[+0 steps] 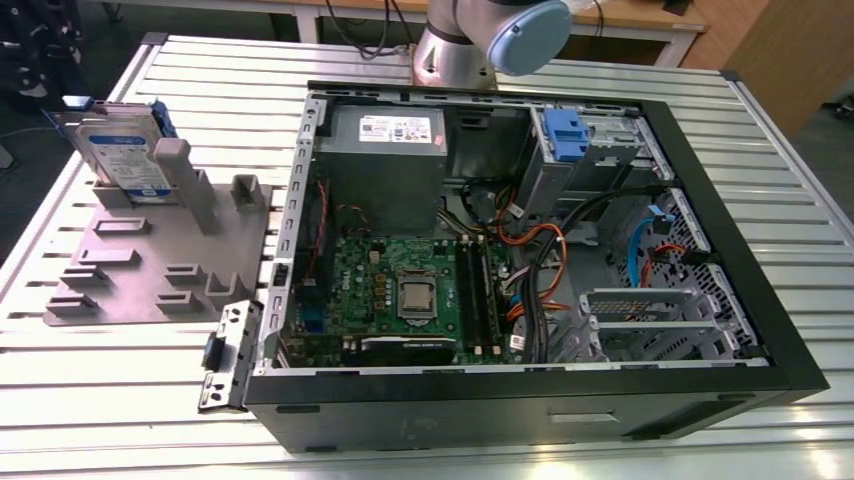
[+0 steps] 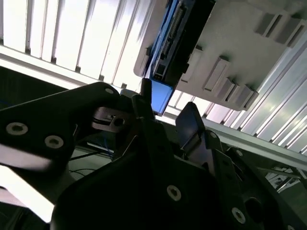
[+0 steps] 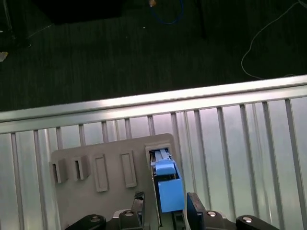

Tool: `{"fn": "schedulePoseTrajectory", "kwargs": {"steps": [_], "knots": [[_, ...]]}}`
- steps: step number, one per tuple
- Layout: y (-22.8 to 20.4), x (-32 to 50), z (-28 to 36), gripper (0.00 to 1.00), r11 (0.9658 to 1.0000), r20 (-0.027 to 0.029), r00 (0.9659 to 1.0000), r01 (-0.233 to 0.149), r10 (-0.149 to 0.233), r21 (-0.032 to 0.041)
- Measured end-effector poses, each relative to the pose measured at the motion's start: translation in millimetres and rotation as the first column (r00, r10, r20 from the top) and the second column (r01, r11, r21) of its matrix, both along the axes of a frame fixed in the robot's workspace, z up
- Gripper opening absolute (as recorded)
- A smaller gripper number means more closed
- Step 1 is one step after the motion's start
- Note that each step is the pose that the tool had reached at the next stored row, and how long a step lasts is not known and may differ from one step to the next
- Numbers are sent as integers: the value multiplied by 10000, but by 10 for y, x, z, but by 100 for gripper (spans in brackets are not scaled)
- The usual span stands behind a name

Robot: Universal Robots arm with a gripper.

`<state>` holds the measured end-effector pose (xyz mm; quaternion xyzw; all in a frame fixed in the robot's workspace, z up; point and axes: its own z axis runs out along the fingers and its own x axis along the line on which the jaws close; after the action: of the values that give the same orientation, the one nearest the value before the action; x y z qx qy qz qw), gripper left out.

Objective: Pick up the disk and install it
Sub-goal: 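Pick up the disk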

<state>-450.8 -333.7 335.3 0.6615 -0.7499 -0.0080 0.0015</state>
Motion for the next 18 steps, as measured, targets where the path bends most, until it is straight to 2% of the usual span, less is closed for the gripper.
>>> {"fn": "schedulePoseTrajectory", "kwargs": {"steps": [4, 8, 10, 11, 13, 18], "knots": [[0, 0, -29, 47, 9986, -3, 9986, -528, 528, 14], [13, -28, -40, 47, 9980, 6, 9980, -629, 629, 16], [24, -46, -45, 49, 9979, 29, 9979, -645, 644, 15], [32, -52, -48, 55, 9979, 40, 9979, -652, 652, 13], [40, -62, -63, 55, 9976, 52, 9976, -694, 694, 14], [40, -64, -110, 55, 9942, 80, 9942, -1074, 1074, 10]]}}
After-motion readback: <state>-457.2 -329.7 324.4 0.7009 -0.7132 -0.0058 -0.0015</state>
